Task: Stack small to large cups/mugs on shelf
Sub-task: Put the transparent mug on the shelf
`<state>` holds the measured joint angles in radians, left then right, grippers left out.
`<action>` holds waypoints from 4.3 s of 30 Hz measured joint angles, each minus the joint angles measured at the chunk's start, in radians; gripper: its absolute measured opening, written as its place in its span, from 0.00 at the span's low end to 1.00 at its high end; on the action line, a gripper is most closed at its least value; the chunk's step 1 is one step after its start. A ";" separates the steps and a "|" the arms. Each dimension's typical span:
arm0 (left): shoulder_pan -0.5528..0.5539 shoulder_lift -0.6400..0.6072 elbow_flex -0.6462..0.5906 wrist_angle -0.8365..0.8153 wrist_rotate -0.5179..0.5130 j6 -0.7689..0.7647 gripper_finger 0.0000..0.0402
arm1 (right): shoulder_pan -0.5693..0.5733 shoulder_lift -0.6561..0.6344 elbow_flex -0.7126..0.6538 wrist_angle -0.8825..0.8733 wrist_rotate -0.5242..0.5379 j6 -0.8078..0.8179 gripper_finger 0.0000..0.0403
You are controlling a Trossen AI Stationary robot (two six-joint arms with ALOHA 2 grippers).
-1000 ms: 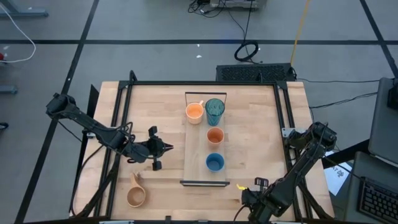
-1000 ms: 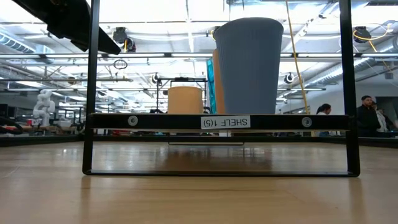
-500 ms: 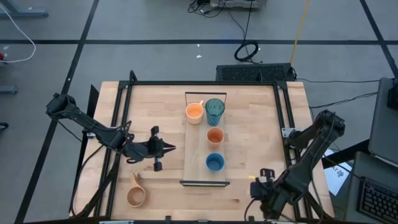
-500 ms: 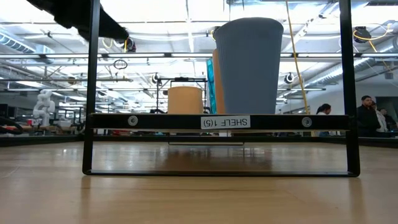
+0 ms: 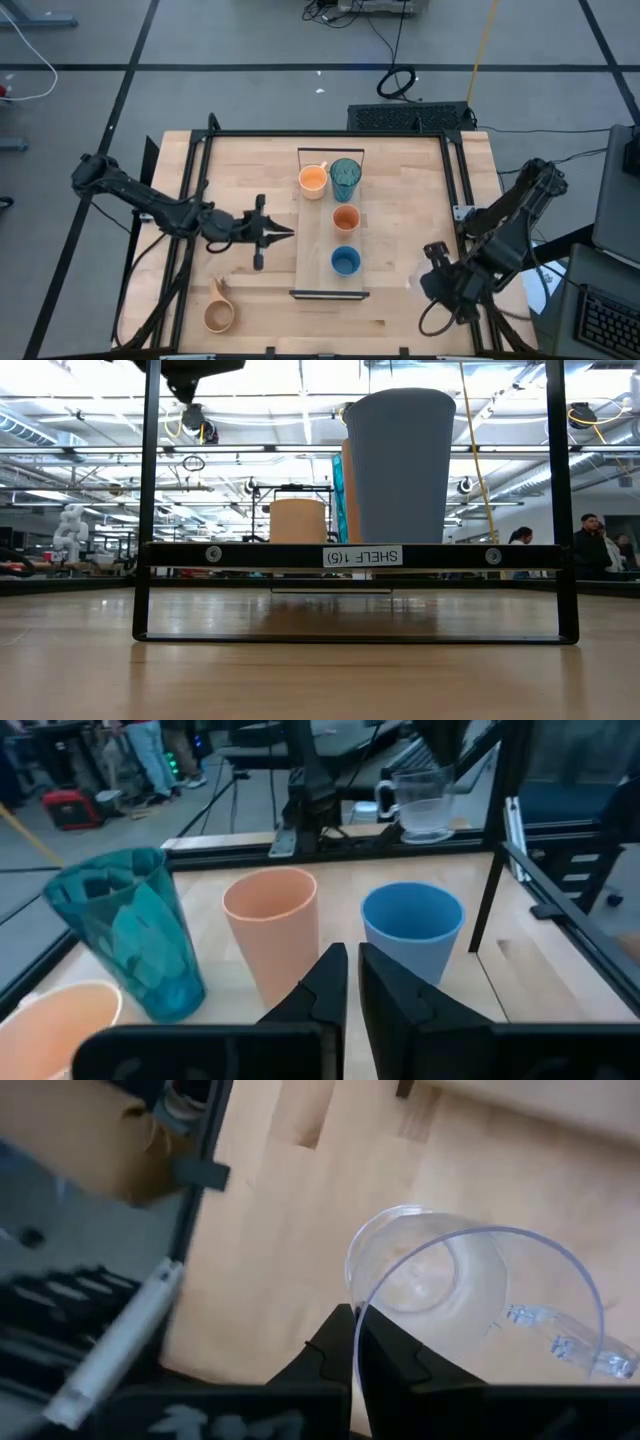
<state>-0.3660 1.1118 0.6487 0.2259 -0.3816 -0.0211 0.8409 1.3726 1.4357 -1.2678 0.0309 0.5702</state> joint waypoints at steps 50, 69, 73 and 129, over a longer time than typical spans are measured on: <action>0.375 0.000 0.212 -0.241 0.626 0.009 0.32 | -0.533 0.276 0.485 -0.023 0.178 -1.749 0.00; 0.328 0.000 0.335 -0.305 0.505 0.054 0.62 | -0.566 0.330 0.484 0.126 0.177 -1.883 0.00; 0.309 0.005 0.341 -0.303 0.505 0.045 0.61 | -0.572 0.334 0.484 0.149 0.177 -1.901 0.00; 0.292 -0.105 0.340 -0.418 0.449 0.104 0.05 | -0.490 0.131 0.424 0.213 0.286 -0.621 0.47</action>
<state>-0.0739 1.0068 0.9890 -0.1924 0.0669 0.0830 0.3509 1.5032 1.8597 -1.0550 0.3172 -0.0510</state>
